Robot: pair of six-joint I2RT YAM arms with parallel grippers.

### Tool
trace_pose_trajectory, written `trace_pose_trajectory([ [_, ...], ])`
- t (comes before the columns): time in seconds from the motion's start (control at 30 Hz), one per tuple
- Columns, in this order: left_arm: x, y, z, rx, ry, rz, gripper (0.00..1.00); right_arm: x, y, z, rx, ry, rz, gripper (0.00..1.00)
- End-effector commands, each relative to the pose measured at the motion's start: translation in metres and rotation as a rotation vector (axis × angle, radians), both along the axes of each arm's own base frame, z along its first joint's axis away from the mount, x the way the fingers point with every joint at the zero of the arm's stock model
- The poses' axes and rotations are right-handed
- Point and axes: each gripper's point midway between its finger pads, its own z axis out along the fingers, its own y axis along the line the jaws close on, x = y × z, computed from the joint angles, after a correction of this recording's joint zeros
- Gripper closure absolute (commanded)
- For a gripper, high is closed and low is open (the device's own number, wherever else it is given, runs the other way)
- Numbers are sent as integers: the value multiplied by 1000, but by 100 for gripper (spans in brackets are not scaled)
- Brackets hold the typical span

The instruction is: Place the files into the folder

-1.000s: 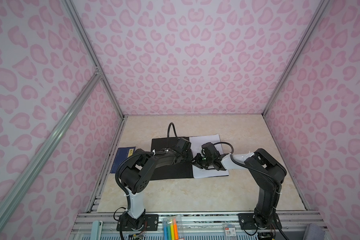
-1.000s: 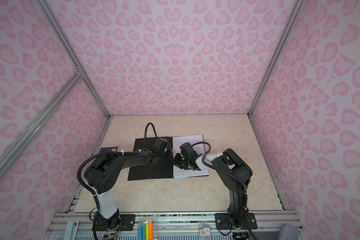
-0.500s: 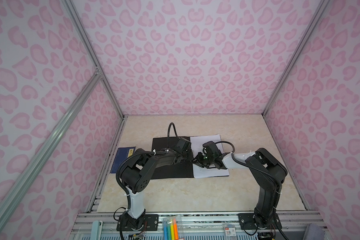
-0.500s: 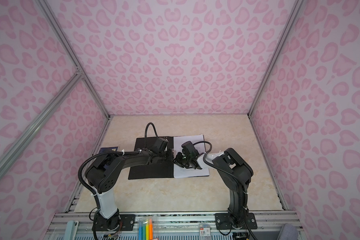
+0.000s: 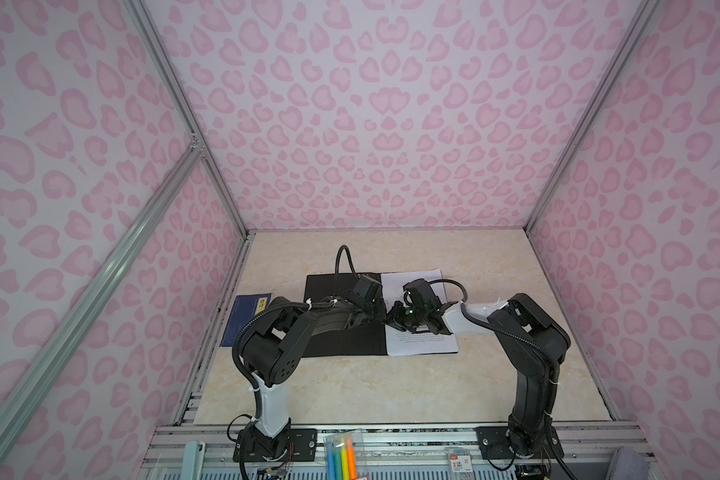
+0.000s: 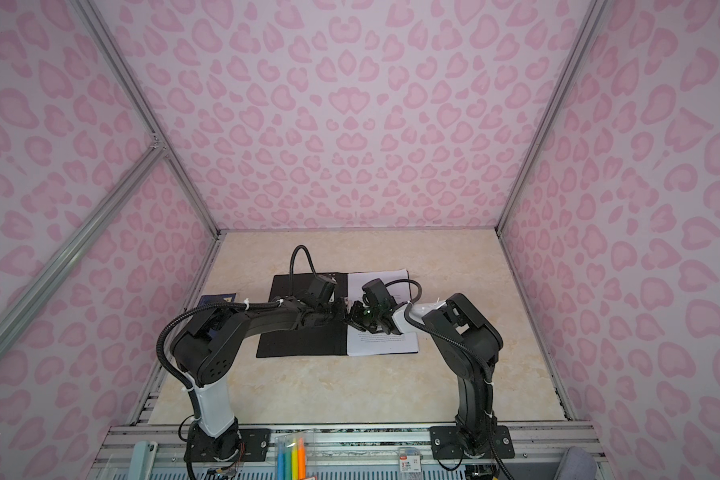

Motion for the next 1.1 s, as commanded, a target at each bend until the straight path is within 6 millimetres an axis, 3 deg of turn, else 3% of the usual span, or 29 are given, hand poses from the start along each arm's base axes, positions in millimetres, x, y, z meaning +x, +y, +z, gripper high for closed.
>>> trace_pose_trajectory([
  [0.0,-63,46,-52,213,281,-3,97,-1,-1,-6,-8,13,5,91],
  [0.13,-62,46,-52,214,280,0,96,-4,-5,-12,-16,32,-9,100],
  [0.43,-58,40,-44,183,262,-4,94,-17,-39,-46,-210,139,-60,100],
  [0.73,-57,42,-43,193,260,5,82,-20,-63,-55,-375,133,-86,100],
  [0.83,-59,41,-44,186,266,1,78,-18,-64,-57,-423,121,-68,100],
  [1.07,-63,37,-48,149,284,8,78,-11,-40,-45,-350,75,-18,100],
])
